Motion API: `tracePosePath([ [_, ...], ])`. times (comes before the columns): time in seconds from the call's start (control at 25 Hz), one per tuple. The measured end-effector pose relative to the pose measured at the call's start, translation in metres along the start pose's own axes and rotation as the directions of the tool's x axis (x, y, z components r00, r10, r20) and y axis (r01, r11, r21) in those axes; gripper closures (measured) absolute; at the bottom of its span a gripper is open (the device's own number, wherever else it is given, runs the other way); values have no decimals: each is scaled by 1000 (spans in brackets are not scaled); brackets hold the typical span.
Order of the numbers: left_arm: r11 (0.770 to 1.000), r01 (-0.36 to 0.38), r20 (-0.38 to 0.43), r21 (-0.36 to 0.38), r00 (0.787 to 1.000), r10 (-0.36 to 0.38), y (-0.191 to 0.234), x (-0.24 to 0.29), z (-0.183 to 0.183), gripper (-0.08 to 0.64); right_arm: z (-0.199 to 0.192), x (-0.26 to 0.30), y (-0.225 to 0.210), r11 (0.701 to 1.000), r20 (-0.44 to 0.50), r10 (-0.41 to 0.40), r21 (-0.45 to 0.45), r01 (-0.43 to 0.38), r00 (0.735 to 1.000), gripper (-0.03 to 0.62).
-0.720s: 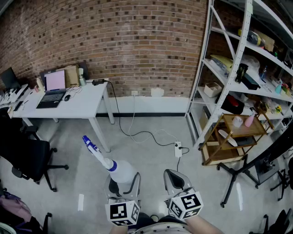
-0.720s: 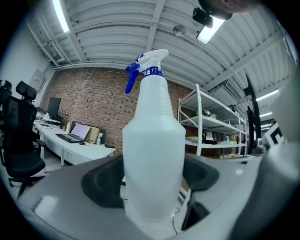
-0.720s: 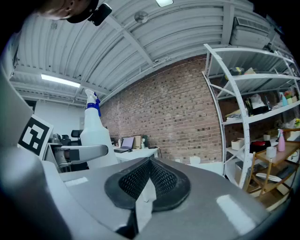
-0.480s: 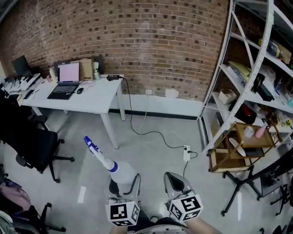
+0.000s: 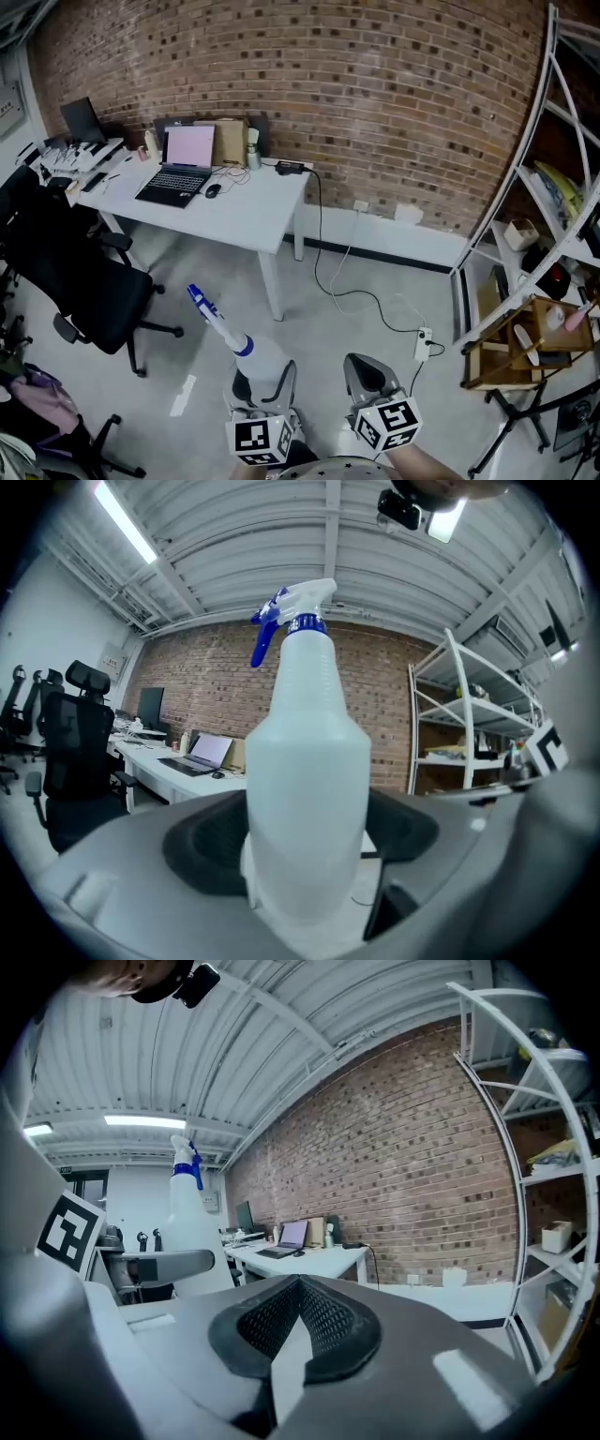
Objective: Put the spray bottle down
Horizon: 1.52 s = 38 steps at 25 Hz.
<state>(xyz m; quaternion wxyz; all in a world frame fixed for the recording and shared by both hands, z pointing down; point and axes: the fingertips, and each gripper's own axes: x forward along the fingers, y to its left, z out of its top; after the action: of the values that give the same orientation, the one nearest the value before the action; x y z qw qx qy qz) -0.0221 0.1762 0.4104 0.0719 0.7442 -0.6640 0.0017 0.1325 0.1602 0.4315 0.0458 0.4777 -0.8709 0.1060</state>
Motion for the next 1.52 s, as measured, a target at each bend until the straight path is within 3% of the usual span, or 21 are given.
tracePosePath([
  [0.24, 1000, 4, 14, 17, 1000, -4, 69, 87, 18, 184, 29, 107, 13, 1000, 20, 17, -5, -17, 1000, 594],
  [0.48, 1000, 12, 28, 18, 1000, -12, 115, 169, 23, 184, 35, 174, 8, 1000, -9, 8, -7, -8, 1000, 594],
  [0.88, 1000, 15, 12, 3, 1000, -15, 153, 324, -1, 184, 33, 288, -56, 1000, -84, 0, 7, 1, 996, 594],
  [1.2, 1000, -30, 5, 4, 1000, 30, 183, 452, -21, 184, 39, 386, -108, 999, -147, 38, -6, -39, 988, 594],
  [1.52, 997, -78, -3, 27, 997, 78, 209, 527, -34, 184, 24, 442, -124, 997, -198, 72, 19, -70, 978, 594],
])
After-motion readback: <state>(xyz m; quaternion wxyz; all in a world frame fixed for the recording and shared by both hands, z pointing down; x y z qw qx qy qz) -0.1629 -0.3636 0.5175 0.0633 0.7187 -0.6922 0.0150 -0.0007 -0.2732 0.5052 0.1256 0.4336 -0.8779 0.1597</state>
